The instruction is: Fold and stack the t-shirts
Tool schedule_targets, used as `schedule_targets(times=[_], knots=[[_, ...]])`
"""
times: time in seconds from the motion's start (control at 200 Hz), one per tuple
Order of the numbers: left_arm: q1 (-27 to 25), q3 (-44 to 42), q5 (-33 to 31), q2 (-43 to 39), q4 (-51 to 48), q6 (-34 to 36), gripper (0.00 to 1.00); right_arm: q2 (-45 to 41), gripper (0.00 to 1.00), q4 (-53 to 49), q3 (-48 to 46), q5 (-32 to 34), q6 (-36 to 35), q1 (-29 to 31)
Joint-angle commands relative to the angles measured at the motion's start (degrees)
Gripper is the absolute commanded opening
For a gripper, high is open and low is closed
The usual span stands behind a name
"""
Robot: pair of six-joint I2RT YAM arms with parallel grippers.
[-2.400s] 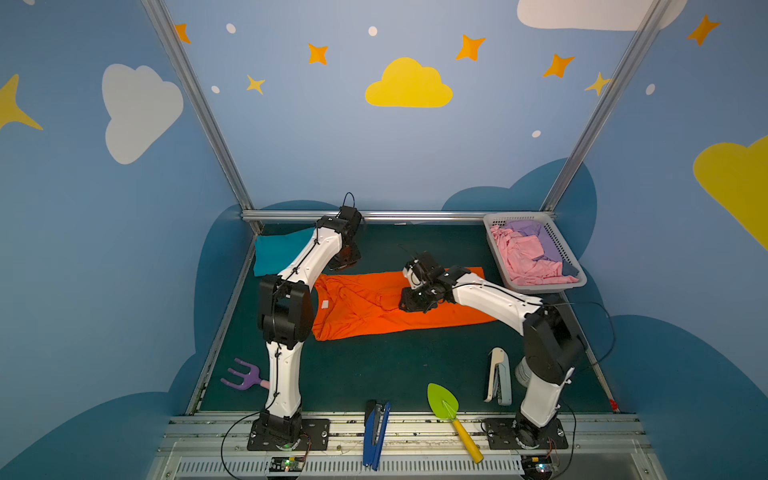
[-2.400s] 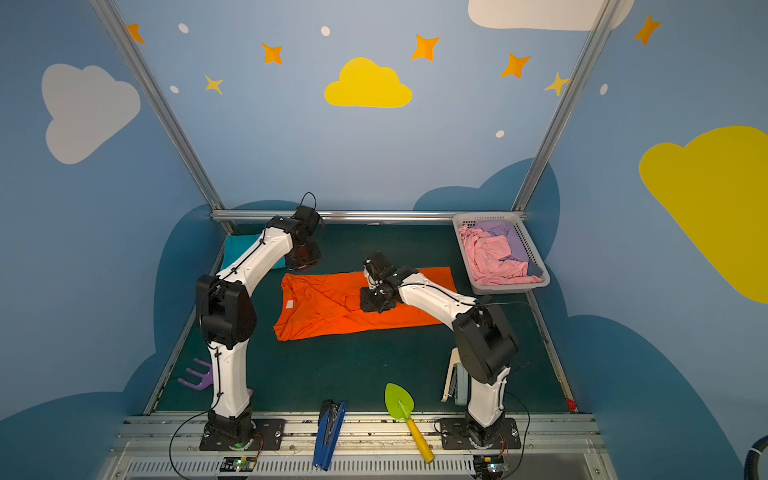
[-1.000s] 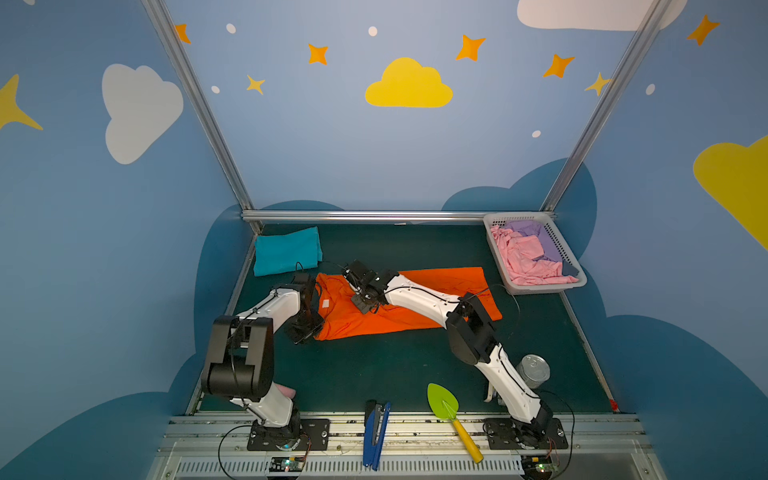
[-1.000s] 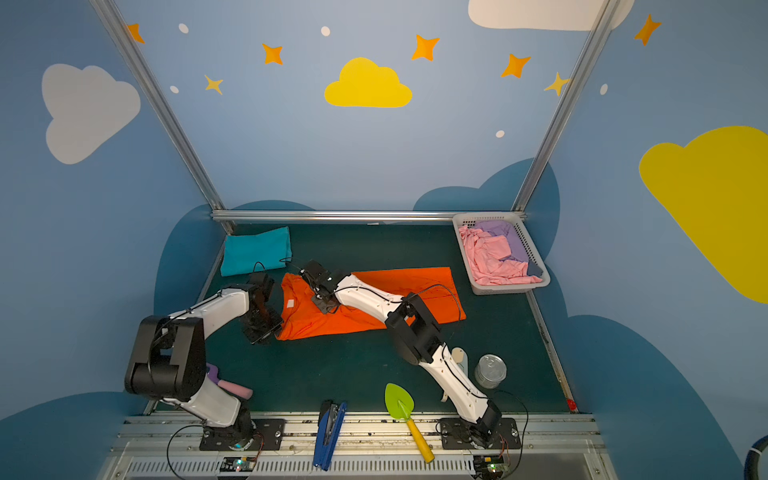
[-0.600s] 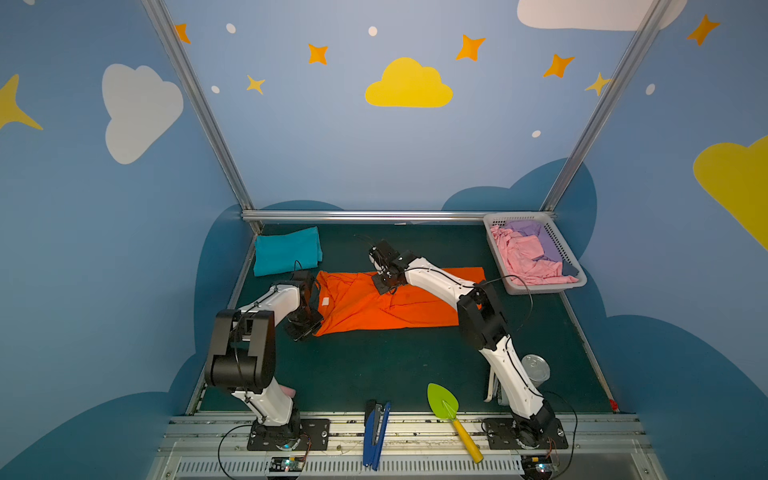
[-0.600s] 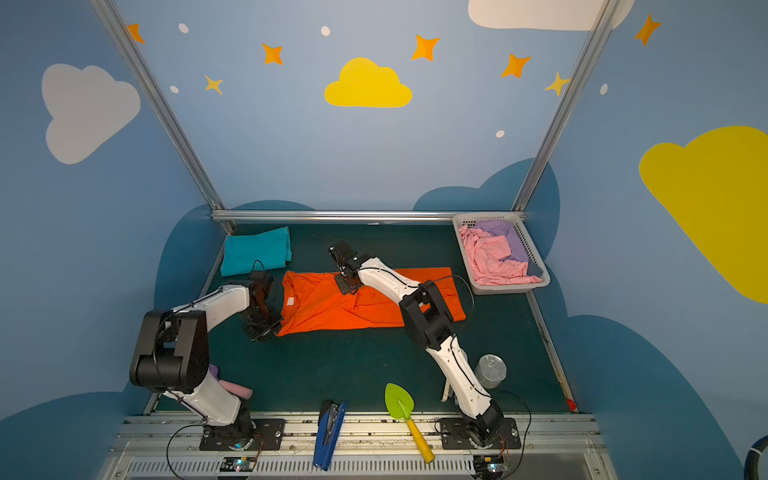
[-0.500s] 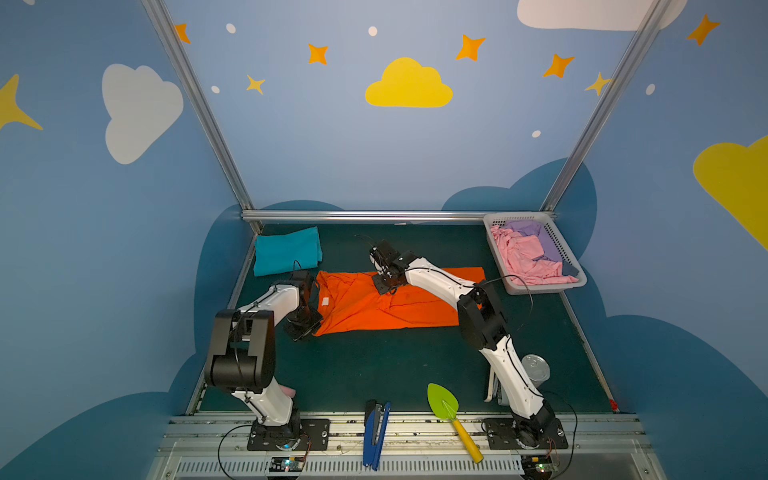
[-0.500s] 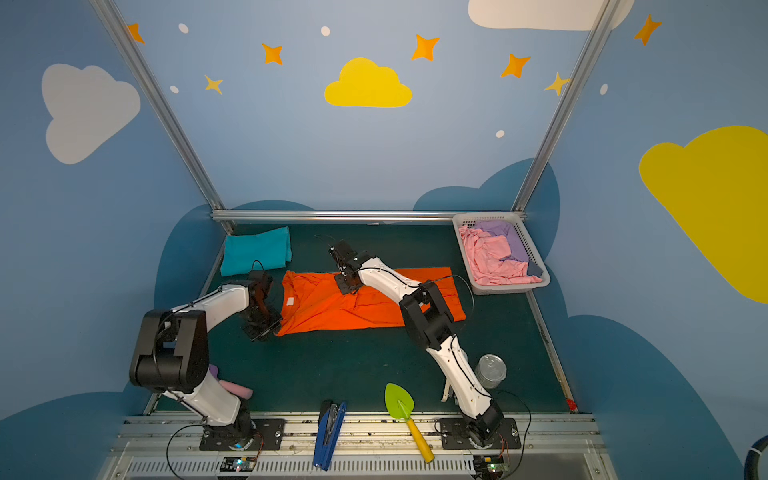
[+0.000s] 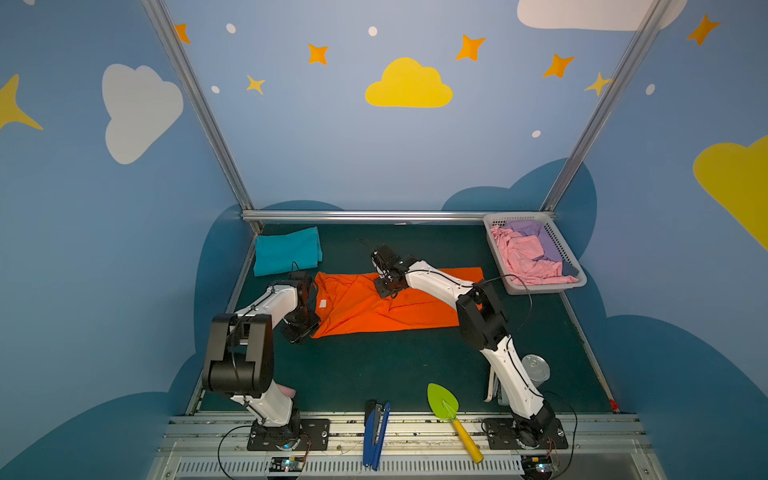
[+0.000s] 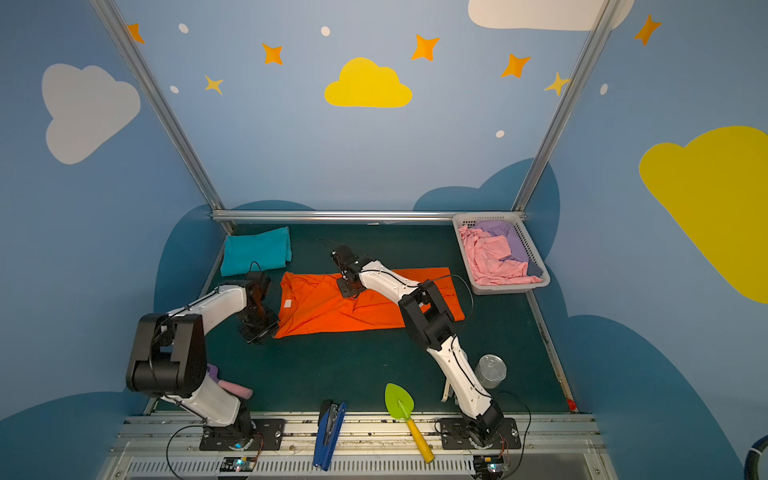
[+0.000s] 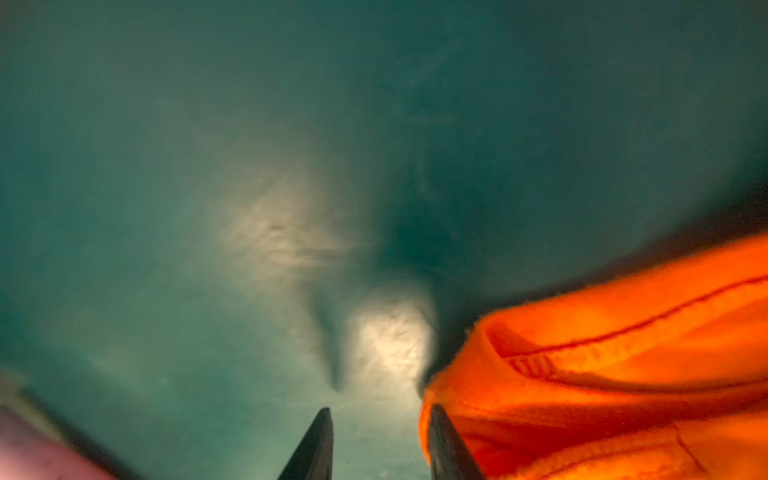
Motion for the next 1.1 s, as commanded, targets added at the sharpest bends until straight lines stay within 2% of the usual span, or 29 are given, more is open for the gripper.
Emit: schedule_targets(times=[0.0,0.15,0.26,0.315,0.401,0.441,0.551,0.681,1.091], knots=[[0.19,3.43,-4.91,-5.15,-6.24,-0.56,0.40,-4.63,0.38,-1.51,-1.17,3.97,0.93,-0.82],[-2.66,6.24,-8.42,-11.59,-8.90,-0.78,0.40,-10.27,0.43,-1.49,-4.76,7.12,2.14,-3.16],[-7.76,7.23,-7.77,-12.35,-7.42,-2.77,0.37,-15.90,0.43,-0.75,-10.09,8.41,2.80,-5.54],[-11.12,7.73,-6.92,-10.67,-5.85,-3.85,0.35,-18.67,0.34,-0.61,-13.47,8.98,2.81,-6.65],[-16.39,9.48,-6.35,-5.56,-4.13,-5.27,0.30,-22.54,0.08,-1.07,-19.23,10.17,2.92,-8.12],[-18.65,10.48,-5.62,-2.61,-2.85,-5.42,0.28,-24.08,0.00,-1.61,-22.05,10.80,3.38,-8.67],[-21.90,14.30,-2.44,6.09,-1.75,-5.17,0.25,-27.65,0.00,-2.27,-29.66,12.45,4.34,-9.35],[-22.28,16.37,-2.37,12.34,-0.12,-5.04,0.24,-29.76,0.00,-2.36,-36.65,13.20,5.90,-9.44],[-21.51,26.54,-3.88,29.43,3.13,-2.98,0.23,-28.80,0.00,-2.83,-46.51,7.32,10.97,-8.01]])
